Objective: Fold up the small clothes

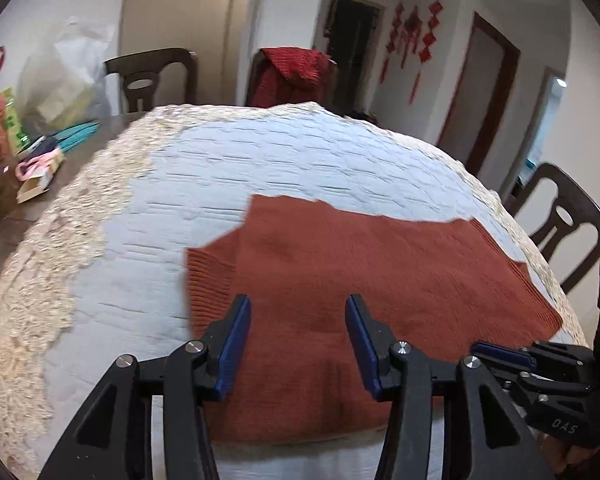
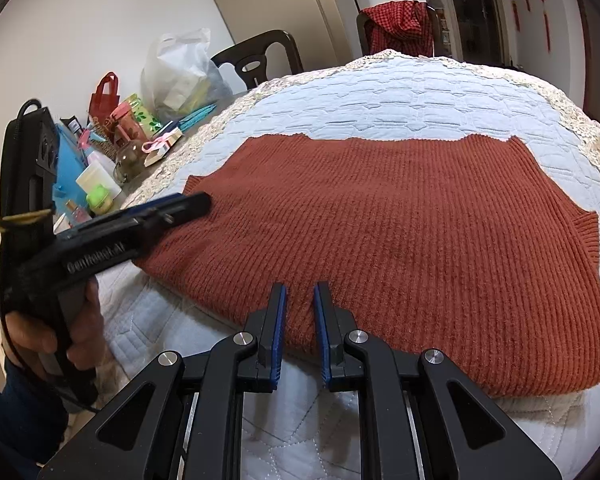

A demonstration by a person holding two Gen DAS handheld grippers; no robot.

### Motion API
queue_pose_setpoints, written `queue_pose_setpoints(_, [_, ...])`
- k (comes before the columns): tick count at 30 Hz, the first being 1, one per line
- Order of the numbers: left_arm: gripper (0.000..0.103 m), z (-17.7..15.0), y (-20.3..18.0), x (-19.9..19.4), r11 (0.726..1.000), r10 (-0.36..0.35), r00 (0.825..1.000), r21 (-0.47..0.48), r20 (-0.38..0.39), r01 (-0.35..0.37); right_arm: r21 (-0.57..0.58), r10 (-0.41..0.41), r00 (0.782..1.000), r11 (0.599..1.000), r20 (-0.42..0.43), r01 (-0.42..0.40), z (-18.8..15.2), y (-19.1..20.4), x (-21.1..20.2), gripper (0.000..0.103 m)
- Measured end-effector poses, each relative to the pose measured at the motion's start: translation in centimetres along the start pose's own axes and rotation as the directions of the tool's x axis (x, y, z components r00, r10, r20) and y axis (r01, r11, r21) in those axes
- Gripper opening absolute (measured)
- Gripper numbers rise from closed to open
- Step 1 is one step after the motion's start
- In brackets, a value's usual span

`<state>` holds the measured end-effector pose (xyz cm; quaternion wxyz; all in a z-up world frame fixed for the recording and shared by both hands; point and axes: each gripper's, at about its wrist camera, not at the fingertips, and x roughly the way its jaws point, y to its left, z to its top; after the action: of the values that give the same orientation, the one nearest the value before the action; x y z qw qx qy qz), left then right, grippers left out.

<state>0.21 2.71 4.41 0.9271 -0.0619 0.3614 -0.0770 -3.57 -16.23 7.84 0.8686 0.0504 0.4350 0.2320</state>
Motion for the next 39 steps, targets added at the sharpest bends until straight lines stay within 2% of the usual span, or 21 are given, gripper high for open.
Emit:
queue_pose_setpoints(2, [0.057,0.0,1.4,0.1,0.999,0.009,1.000,-0.033,-0.001,-0.010,0.003,0.004,1.000,1.000,-0.003,-0.004,0.0,-0.1,0.0,0.014])
queue_pose_setpoints(7, [0.058,-0.6,4.1,1.3,0.993,0.003,0.999,-0.117,-0.051,-0.009,-0.002,0.003,1.000,1.000,-0.001,-0.003,0.0,-0.1,0.0,0.014])
queue_pose_setpoints(13, [0.059,-0.5,4.2,2.7,0.990,-0.041,0.996,-0.140,-0.081,0.029,-0.001,0.001,1.000,1.000,-0.003,-0.001,0.0,0.0,-0.1,0.014])
queue_pose_setpoints(17, [0.059,-0.4,4.6,3.0,0.978,-0.080,0.993,-0.197,-0.090,0.061,0.025,0.009,1.000,1.000,-0.015,-0.009,0.9,-0.4,0.1,0.015])
queue_pose_setpoints(26, [0.058,-1.5,4.0,2.0,0.977,-0.105,0.990,-0.196,-0.093,0.086,0.032,-0.031,0.999,0.999,-0.024,0.031,4.1,-1.7,2.6,0.015])
queue_pose_setpoints(31, [0.058,-1.4,3.8,2.0,0.979,-0.091,0.991,-0.188,-0.095,0.072,0.028,-0.046,0.999,0.999,-0.022,0.047,5.0,-1.8,3.3,0.015])
queue_pose_setpoints(33, [0.058,-1.3,3.6,2.1,0.982,-0.079,0.992,-0.178,-0.096,0.061,0.028,-0.047,0.999,0.998,-0.018,0.047,4.8,-1.7,3.1,0.015])
queue_pose_setpoints(39, [0.047,-1.3,3.5,2.2,0.987,-0.042,0.995,-0.157,-0.094,0.027,0.024,-0.010,1.000,1.000,-0.020,0.010,2.4,-0.7,1.0,0.015])
